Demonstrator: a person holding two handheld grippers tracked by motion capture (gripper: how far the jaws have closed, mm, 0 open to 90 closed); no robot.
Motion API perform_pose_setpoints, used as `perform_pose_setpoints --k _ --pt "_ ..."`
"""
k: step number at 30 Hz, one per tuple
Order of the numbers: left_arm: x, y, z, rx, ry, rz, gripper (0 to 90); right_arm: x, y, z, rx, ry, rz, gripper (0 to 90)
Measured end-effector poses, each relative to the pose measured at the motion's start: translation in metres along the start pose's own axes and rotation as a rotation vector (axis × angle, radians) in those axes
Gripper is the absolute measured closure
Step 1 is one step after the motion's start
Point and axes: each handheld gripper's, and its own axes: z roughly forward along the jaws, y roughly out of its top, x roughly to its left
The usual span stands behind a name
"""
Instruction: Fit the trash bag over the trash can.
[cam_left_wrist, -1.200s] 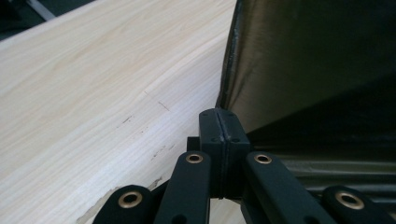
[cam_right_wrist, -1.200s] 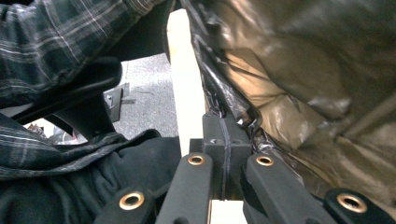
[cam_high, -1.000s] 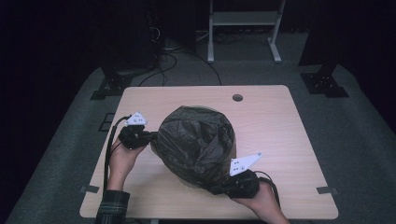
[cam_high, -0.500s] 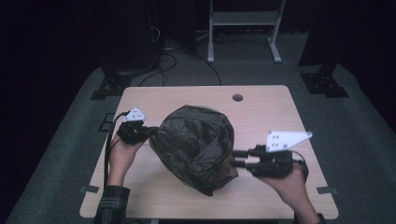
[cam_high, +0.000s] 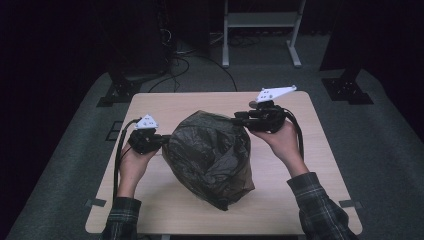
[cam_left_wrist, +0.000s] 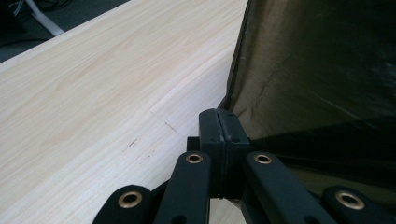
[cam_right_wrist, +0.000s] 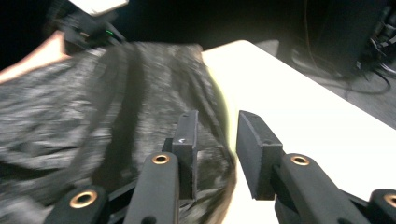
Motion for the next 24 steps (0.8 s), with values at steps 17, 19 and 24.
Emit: perform_pose_setpoints --k 17,19,24 --pt "0.004 -0.002 0.021 0.035 0.003 0.000 89.8 -0.038 -0.037 0.025 0.031 -0.126 0.110 90.0" --pt "0.004 -0.005 0.026 0.050 0.003 -0.002 89.8 -0.041 -0.045 0.029 0.043 -0.134 0.123 90.0" --pt "0.002 -0.014 0.035 0.087 0.000 -0.006 89.8 -0.044 -0.073 0.039 0.089 -0.141 0.151 90.0"
